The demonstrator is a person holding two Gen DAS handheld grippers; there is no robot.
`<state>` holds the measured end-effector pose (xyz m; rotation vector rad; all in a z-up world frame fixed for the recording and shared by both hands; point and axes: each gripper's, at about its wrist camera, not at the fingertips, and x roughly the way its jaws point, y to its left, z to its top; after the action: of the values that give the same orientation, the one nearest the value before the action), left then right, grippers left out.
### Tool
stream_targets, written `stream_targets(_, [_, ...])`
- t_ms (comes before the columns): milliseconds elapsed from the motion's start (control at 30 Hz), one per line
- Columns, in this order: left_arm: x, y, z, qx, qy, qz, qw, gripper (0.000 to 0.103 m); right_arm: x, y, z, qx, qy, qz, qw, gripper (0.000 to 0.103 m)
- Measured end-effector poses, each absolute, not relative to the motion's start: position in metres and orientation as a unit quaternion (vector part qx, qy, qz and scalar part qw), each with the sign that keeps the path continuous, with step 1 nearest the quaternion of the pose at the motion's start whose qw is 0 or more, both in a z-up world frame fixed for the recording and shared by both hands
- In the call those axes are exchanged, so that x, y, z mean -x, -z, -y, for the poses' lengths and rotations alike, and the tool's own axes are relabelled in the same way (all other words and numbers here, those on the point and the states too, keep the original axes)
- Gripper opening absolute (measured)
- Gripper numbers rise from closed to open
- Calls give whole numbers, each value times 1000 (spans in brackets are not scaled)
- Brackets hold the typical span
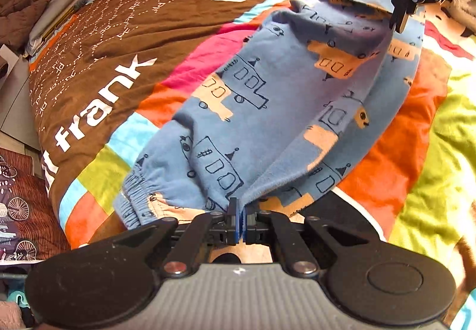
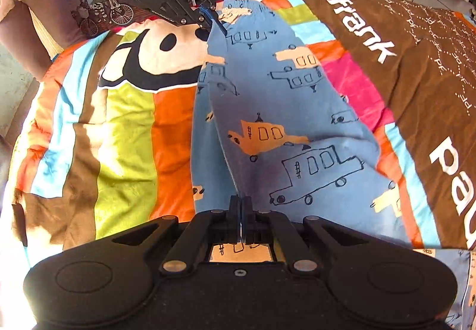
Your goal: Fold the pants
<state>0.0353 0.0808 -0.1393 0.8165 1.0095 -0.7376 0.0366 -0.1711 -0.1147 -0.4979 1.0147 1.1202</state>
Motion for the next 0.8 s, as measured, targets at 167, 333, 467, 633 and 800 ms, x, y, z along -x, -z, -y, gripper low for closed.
stream_targets(167, [-38,146,-81,-374,339,-461,730,1,-31,119,166,220,-503,-462,696,0])
stream_targets(333, [-38,151,-82,-383,346,-463,721,1,-24,140,163,221,-501,-480,685,0])
stream_targets(467, [-35,152,-83,-393,356,-462,711,1,-21,153,162,213,-501,-498,675,0])
stream_targets(633, [-35,150,-84,-388,353,-464,714,1,-9,149,162,208,-504,-499,674,0])
stream_targets(800, [-36,151,-83,-385,351,-466,715,1,-7,128,159,254,-497,-450,697,22])
